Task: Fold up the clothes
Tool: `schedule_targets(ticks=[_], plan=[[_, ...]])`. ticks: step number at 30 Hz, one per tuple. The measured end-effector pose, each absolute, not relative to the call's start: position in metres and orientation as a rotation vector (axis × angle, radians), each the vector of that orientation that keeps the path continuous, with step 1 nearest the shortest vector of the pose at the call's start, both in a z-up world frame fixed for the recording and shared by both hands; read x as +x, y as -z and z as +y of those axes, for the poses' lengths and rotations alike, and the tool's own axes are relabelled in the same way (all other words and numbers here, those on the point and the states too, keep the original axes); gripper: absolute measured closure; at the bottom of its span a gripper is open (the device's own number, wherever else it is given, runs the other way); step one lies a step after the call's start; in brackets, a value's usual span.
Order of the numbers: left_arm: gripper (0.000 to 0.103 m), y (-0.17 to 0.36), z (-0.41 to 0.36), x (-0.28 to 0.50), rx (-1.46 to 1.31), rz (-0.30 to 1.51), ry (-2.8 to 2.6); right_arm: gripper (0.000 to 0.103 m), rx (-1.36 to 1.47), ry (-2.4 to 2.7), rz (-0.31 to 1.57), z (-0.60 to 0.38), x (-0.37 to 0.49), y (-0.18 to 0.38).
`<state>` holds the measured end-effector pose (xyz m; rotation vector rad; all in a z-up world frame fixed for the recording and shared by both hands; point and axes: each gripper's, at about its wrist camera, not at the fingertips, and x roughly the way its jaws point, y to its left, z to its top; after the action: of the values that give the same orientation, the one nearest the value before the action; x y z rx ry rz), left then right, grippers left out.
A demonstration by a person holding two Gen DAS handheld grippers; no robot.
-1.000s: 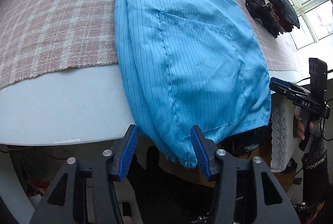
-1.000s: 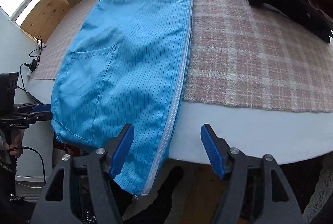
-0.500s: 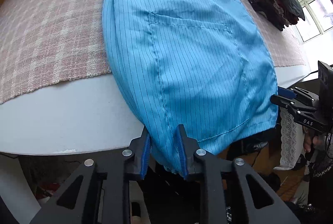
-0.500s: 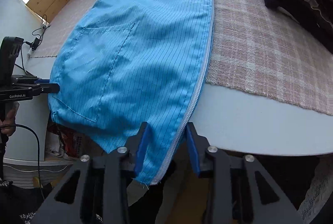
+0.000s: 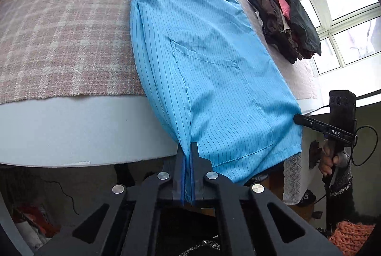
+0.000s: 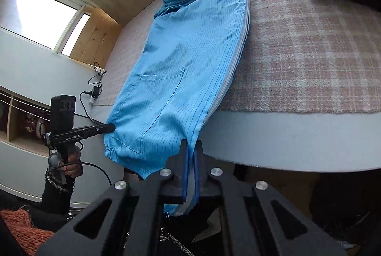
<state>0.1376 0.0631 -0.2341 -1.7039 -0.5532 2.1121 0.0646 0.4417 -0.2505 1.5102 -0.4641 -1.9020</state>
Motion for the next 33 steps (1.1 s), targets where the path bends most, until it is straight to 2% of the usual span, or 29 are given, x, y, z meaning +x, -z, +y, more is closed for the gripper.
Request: schedule_targets(ticks=[7, 13, 15, 18, 24, 33], plan=[[0.102, 0.184, 0.038, 0.069, -1.614, -0.5, -2.111, 0.099, 1.456, 1.873, -0.599, 0.423, 0.009, 0.212], [0.102, 0.188, 0.028, -0.039, -1.618, -0.391, -2.081, 0.099, 1.467, 1.9, -0.718, 0.413, -0.078, 0.204], [0.102, 0.19, 0.03, -0.055, -1.624, -0.385, -2.039, 0.099, 1.488, 1.915, -0.705, 0.406, -0.093, 0.202], [0.102, 0.195, 0.035, -0.052, -1.638, -0.35, -1.984, 0.099, 1.537, 1.936, -0.641, 0.402, -0.089, 0.201], [0.102, 0.215, 0.044, -0.033, -1.661, -0.373, -1.925, 0.099, 1.608, 1.939, -0.678, 0.416, -0.08, 0.225], [0.101, 0.214, 0.059, 0.05, -1.646, -0.477, -1.981, 0.099, 1.642, 1.945, -0.432, 0.412, -0.071, 0.231]])
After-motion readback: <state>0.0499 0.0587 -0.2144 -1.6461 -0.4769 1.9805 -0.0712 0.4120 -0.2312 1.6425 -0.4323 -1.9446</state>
